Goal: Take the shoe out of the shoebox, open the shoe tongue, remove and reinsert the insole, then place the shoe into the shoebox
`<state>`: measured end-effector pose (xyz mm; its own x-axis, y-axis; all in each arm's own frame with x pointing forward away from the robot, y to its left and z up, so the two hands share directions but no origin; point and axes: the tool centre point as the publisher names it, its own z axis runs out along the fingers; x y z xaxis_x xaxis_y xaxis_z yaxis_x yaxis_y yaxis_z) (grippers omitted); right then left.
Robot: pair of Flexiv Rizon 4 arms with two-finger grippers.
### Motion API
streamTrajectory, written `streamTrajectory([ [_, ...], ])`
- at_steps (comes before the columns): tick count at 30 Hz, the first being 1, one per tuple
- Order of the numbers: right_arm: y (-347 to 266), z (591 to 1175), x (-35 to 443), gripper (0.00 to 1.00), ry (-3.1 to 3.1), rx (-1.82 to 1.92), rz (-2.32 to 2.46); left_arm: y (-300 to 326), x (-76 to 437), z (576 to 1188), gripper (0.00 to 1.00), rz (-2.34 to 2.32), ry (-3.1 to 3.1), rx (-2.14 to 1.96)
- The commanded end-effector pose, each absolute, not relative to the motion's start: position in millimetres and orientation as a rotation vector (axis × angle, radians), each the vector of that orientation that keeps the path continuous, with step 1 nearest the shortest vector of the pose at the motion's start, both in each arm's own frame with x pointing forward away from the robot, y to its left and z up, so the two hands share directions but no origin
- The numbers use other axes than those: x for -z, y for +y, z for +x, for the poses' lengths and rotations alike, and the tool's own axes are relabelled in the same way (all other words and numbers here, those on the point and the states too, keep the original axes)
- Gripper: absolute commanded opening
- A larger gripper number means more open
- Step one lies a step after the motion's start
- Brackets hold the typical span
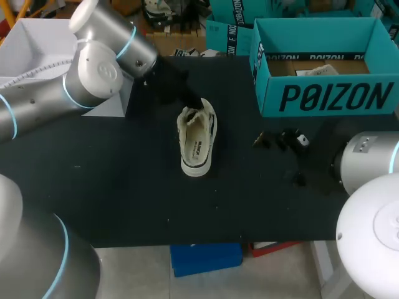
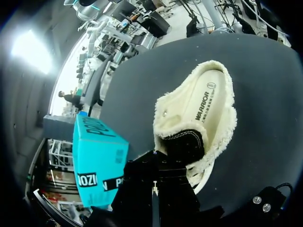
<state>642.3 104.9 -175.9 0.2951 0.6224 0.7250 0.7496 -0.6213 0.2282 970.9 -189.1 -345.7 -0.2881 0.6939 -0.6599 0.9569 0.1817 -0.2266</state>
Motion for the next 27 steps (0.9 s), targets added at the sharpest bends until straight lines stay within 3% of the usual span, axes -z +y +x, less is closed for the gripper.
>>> streamTrajectory([
  [1,92.5,618.9,169.8,1.0,-1.132,1.274,-2.458,-181.9,349.9,961.8,0.0,1.543,2.054,0.87],
  [15,92.5,618.9,169.8,1.0,-1.132,1.274,-2.458,-162.3,374.7,928.0,0.0,1.531,2.123,0.894],
  [27,92.5,618.9,169.8,1.0,-1.132,1.274,-2.458,-164.9,332.6,946.5,0.0,1.513,2.056,0.851],
])
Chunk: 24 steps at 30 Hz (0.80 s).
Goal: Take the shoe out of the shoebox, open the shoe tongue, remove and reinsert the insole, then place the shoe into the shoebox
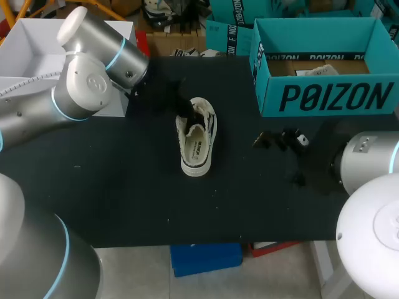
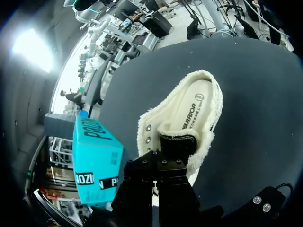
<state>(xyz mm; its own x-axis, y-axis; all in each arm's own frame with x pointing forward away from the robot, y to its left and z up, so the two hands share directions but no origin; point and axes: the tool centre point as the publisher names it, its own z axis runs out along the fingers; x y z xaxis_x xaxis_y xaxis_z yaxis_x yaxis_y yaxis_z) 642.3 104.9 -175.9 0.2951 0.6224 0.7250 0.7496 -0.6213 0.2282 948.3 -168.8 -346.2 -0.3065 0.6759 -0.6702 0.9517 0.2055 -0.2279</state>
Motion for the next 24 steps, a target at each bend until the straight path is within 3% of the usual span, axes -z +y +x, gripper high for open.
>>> streamTrajectory([
  [1,92.5,618.9,169.8,1.0,-1.132,1.274,-2.458,-163.9,328.1,946.1,0.0,1.514,2.053,0.848],
  [10,92.5,618.9,169.8,1.0,-1.132,1.274,-2.458,-135.7,301.8,931.4,0.0,1.496,2.067,0.801],
  [24,92.5,618.9,169.8,1.0,-1.132,1.274,-2.458,-70.7,300.6,888.8,0.03,1.37,2.25,0.714],
])
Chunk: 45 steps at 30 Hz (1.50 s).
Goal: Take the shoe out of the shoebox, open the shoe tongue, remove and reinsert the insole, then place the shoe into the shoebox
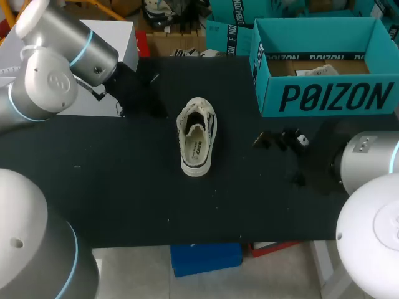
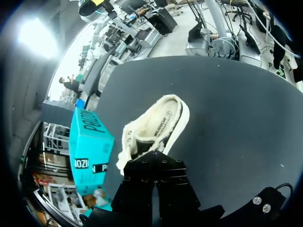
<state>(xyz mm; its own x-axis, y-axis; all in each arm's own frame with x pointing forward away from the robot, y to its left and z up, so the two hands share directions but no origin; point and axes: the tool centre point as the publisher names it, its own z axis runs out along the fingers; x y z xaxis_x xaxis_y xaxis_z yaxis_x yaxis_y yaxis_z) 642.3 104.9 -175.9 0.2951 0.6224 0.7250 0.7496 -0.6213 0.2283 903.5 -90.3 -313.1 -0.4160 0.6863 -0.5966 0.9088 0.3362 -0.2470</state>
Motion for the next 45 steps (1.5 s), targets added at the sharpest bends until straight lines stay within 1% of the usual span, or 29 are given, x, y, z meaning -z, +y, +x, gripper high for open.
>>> streamTrajectory([
  [1,92.5,618.9,169.8,1.0,-1.132,1.274,-2.458,-65.9,299.8,886.8,0.05,1.373,2.277,0.695],
  [2,92.5,618.9,169.8,1.0,-1.132,1.274,-2.458,-61.7,299.1,884.9,0.09,1.374,2.292,0.688],
  [3,92.5,618.9,169.8,1.0,-1.132,1.274,-2.458,-58.1,297.2,883.2,0.12,1.375,2.294,0.687],
  [4,92.5,618.9,169.8,1.0,-1.132,1.274,-2.458,-54.3,295.5,881.7,0.18,1.391,2.316,0.663],
  [5,92.5,618.9,169.8,1.0,-1.132,1.274,-2.458,-51.3,293.9,879.3,0.27,1.397,2.328,0.659],
  [7,92.5,618.9,169.8,1.0,-1.132,1.274,-2.458,-45.3,289.4,876.6,0.63,1.41,2.348,0.636],
  [8,92.5,618.9,169.8,1.0,-1.132,1.274,-2.458,-42.5,288.0,876.0,0.91,1.418,2.354,0.627],
  [9,92.5,618.9,169.8,1.0,-1.132,1.274,-2.458,-40.1,285.9,875.1,1.0,1.423,2.367,0.622],
  [22,92.5,618.9,169.8,1.0,-1.132,1.274,-2.458,-19.1,269.5,857.1,1.0,1.409,2.663,0.599],
  [31,92.5,618.9,169.8,1.0,-1.132,1.274,-2.458,-0.1,279.5,864.2,1.0,1.285,2.818,0.475],
  [45,92.5,618.9,169.8,1.0,-1.132,1.274,-2.458,22.0,279.3,884.4,1.0,1.03,2.846,0.308],
])
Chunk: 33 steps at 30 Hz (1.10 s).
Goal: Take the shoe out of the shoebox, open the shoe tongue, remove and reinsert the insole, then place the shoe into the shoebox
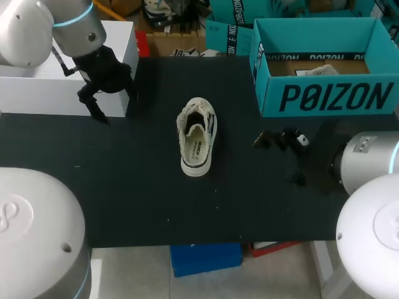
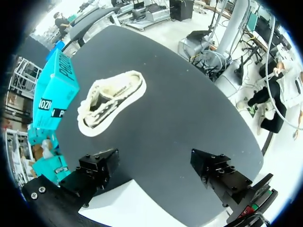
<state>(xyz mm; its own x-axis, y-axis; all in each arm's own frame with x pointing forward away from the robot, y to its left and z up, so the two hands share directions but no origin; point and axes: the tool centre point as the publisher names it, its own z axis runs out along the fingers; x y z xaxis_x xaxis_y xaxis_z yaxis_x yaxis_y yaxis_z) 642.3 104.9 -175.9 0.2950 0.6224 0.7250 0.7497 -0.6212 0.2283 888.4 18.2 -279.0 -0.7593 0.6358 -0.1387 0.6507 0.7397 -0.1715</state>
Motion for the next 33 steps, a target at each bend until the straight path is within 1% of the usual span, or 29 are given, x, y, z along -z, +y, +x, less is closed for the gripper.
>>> streamTrajectory([
  [1,92.5,618.9,169.8,1.0,-1.132,1.274,-2.458,21.6,278.3,885.4,1.0,1.02,2.828,0.318],
  [24,92.5,618.9,169.8,1.0,-1.132,1.274,-2.458,19.7,275.5,888.4,1.0,1.015,2.768,0.319],
  [29,96.1,632.2,175.9,1.0,-1.408,1.154,-2.433,19.7,275.5,888.4,1.0,1.015,2.768,0.319],
  [33,93.8,639.0,171.3,1.0,-1.58,1.099,-2.364,19.7,275.5,888.4,1.0,1.015,2.768,0.319],
])
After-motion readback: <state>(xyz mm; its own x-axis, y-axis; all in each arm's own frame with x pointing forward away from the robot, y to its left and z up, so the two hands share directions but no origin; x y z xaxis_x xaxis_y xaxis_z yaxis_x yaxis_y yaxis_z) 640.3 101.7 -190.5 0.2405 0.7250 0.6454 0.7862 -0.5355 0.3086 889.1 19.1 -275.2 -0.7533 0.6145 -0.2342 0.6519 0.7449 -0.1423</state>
